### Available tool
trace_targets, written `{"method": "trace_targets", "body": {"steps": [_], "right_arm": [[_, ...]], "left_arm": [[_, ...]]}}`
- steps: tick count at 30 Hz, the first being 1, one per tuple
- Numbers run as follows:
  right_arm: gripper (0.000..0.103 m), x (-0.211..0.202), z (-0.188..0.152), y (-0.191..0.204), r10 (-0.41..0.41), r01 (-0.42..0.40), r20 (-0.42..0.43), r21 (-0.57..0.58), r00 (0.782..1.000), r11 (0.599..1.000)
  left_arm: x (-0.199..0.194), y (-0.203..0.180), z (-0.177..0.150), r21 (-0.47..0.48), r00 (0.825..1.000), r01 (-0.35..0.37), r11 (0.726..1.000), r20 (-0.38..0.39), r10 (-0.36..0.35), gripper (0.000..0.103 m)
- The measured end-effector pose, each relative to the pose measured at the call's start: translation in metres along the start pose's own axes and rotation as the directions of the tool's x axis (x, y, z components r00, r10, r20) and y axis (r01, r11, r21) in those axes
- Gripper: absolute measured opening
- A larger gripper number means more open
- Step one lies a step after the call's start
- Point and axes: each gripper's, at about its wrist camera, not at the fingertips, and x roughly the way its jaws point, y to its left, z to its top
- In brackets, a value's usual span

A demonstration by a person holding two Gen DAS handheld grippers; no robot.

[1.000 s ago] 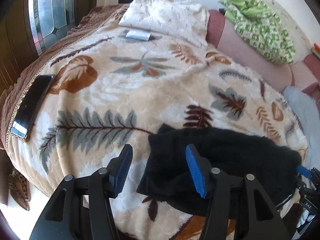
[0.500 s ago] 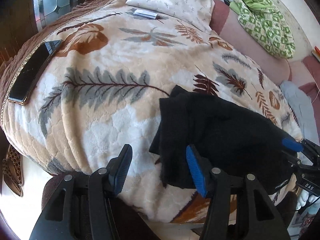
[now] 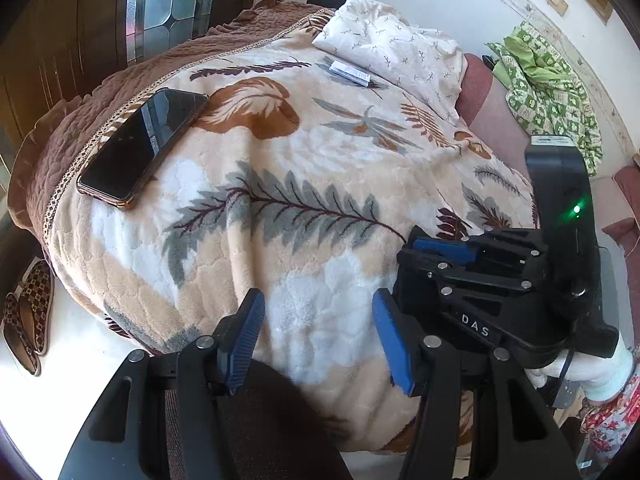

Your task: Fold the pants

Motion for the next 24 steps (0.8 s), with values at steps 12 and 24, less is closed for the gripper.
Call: {"method": "trace_targets", "body": {"steps": [12,24], "right_arm": [[0.031,-0.003,0.036,-0.063,0.079,-0.094,0.062,0.301,0.995,0.949],[0.045,-0.099,-0.114,-0.087,-0.014,-0.059,0.159,0.446,0.987,0.893]], "left_arm": [[0.003,-0.01,0.003,0.024,1.0,0.012,1.0,0.006,-0.012,0.055],[0.041,-0.069,0.021,0.117,0.996,0.072,0.99,-0.057,-0.066,0.056]]}}
